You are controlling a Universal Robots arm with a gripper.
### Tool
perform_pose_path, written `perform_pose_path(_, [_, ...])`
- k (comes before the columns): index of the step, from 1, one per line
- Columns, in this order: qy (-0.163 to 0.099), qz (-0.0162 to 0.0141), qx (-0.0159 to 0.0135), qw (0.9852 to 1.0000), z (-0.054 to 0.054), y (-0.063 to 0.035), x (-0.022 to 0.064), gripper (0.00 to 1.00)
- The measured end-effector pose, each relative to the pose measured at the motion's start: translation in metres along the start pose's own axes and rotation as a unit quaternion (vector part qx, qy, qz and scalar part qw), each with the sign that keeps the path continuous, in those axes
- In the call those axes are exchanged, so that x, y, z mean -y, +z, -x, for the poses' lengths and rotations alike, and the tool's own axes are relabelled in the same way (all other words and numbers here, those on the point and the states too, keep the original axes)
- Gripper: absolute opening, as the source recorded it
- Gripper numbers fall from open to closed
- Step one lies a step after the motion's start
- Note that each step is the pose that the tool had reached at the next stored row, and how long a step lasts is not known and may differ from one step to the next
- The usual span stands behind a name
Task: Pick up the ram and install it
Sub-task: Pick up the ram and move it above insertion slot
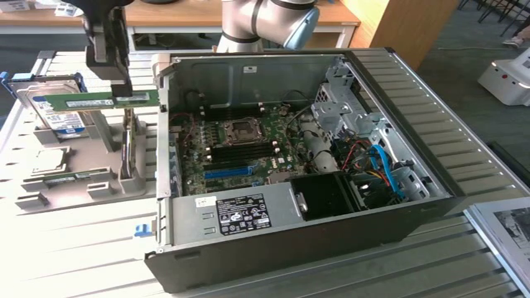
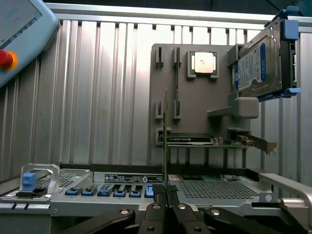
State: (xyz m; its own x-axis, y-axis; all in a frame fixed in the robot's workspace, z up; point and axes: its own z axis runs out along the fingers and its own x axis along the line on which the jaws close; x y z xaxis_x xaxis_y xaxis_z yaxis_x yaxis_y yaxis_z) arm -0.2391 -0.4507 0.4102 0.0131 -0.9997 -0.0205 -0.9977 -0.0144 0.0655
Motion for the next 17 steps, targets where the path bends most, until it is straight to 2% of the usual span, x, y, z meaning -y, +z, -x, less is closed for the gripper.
perform_pose_path(17, [0.0,0.002,0.0,1.0,0.0,-0.0023,0.0343,0.11])
